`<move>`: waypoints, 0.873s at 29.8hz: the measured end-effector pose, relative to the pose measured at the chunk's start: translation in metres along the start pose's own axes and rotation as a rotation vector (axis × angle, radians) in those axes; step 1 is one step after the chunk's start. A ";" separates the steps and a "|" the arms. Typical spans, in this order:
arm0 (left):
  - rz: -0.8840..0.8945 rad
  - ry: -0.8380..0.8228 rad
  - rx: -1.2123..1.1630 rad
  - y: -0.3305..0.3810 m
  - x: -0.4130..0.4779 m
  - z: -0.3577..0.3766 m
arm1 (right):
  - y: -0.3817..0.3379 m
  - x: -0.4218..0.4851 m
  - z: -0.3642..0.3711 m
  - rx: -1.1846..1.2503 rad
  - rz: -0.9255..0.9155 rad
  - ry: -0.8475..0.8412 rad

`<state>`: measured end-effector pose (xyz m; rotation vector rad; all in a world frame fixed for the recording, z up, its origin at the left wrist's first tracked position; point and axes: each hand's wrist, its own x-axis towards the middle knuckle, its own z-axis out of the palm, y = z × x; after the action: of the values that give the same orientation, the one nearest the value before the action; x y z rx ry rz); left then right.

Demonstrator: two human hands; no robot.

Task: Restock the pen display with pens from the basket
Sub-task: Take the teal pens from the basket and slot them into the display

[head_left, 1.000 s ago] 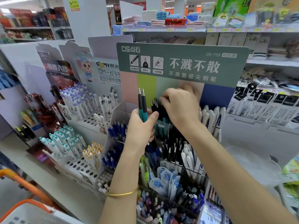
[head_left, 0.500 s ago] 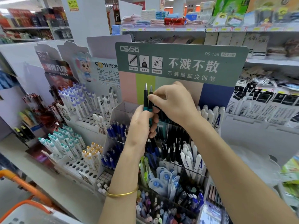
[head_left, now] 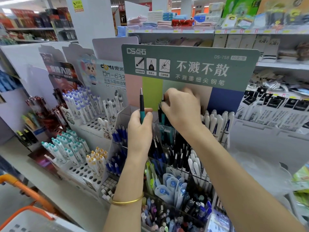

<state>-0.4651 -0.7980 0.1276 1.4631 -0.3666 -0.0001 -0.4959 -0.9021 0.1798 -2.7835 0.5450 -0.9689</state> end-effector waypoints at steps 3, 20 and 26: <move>-0.084 -0.015 -0.105 0.006 -0.001 0.001 | -0.002 -0.001 -0.001 -0.221 -0.066 -0.118; 0.014 -0.144 -0.025 0.006 -0.004 0.002 | 0.000 0.004 -0.013 0.472 0.065 0.119; -0.005 -0.029 0.044 -0.002 -0.001 -0.002 | 0.003 -0.001 -0.010 0.246 -0.002 0.195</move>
<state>-0.4649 -0.7964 0.1253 1.5085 -0.3887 -0.0176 -0.5039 -0.9051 0.1867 -2.4900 0.4152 -1.2253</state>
